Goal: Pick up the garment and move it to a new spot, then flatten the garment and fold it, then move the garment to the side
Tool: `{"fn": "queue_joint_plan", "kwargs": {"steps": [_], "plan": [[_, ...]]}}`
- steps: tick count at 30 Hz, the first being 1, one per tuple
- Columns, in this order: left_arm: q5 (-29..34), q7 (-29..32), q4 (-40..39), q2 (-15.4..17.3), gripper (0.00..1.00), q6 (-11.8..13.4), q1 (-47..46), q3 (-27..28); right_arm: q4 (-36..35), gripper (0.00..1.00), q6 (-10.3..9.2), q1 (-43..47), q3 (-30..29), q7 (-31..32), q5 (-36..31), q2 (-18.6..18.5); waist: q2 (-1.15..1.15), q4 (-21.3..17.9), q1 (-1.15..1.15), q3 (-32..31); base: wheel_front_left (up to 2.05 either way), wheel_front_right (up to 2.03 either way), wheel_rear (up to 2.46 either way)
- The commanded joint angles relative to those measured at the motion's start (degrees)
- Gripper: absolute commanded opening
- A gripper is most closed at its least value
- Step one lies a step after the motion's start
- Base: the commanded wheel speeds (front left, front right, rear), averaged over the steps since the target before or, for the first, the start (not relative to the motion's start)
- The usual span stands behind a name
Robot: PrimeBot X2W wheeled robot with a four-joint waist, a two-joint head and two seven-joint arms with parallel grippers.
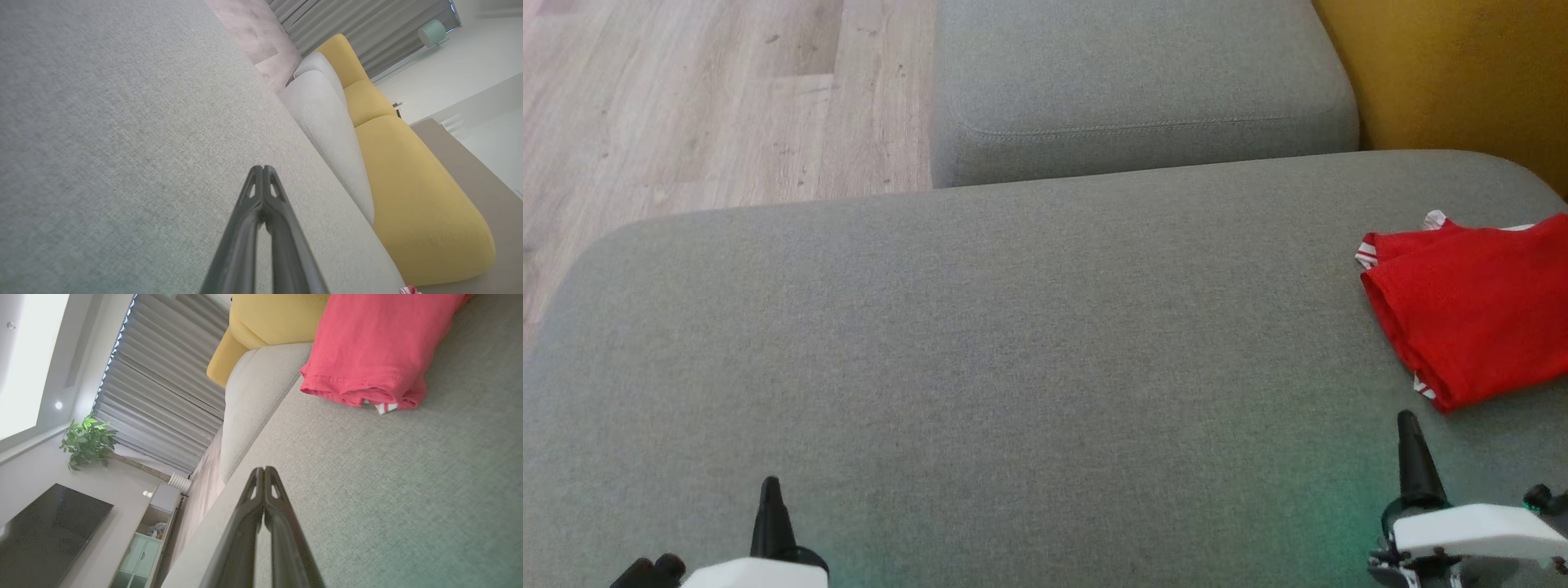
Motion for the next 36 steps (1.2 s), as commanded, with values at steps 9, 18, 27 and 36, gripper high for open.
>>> {"fn": "queue_joint_plan", "kwargs": {"steps": [9,18,27,36], "plan": [[-6.5,1.5,-0.9,0.7,0.0,-2.1,-4.8,3.1,-1.9,0.0,-0.03,-4.7,-0.6,1.7,6.6,-0.2,0.0,0.1,0.0,0.6,0.0,0.0,0.0],[-13.1,3.1,-0.3,0.7,0.0,-3.9,-6.7,4.8,-1.9,0.0,-0.03,-6.3,-1.7,3.4,13.2,0.0,0.0,0.2,0.0,1.3,0.0,0.0,0.0],[-18.9,4.6,0.2,0.7,0.0,-5.4,-8.4,6.4,-1.9,0.0,-0.03,-7.7,-2.7,4.9,19.0,0.2,0.0,0.2,0.0,2.0,0.0,0.0,0.0],[-24.8,6.1,0.8,0.6,0.0,-7.0,-10.2,8.0,-1.9,0.0,-0.04,-9.1,-3.8,6.4,24.9,0.4,0.0,0.3,0.0,2.6,0.0,0.0,0.0]]}}
